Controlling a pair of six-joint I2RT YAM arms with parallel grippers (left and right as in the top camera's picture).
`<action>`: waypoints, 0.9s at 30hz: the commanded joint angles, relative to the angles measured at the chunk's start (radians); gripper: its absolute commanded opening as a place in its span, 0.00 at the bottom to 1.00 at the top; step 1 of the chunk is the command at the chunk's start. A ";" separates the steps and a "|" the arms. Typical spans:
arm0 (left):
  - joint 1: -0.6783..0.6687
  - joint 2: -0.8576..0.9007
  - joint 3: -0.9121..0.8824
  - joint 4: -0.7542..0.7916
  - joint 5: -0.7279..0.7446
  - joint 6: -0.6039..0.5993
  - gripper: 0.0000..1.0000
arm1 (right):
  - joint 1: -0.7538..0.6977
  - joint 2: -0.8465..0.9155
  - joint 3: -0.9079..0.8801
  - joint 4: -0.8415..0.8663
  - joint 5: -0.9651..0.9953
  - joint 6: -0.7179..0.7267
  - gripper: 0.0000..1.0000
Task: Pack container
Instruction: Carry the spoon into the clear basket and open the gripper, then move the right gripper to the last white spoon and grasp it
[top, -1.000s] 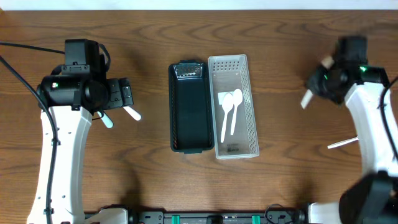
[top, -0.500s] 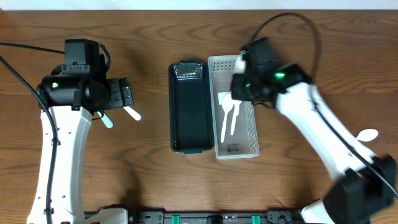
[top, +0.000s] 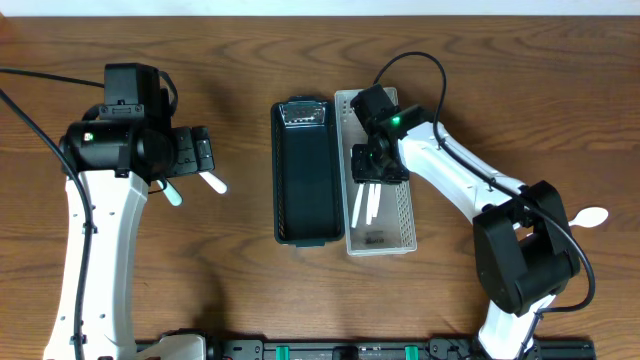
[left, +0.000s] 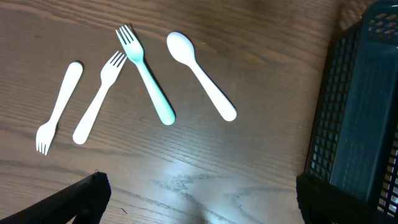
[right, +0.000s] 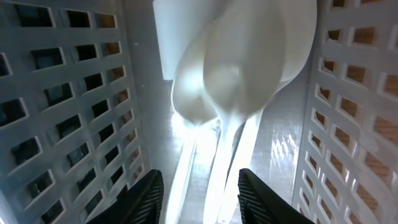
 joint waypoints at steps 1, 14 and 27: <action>0.003 0.005 -0.005 -0.005 -0.008 -0.008 0.98 | -0.022 -0.060 0.068 -0.026 0.016 -0.035 0.41; 0.003 0.006 -0.005 0.001 -0.008 -0.009 0.98 | -0.528 -0.465 0.391 -0.365 0.220 0.026 0.52; 0.003 0.006 -0.005 0.001 -0.007 -0.009 0.98 | -1.171 -0.446 0.163 -0.413 0.136 0.080 0.82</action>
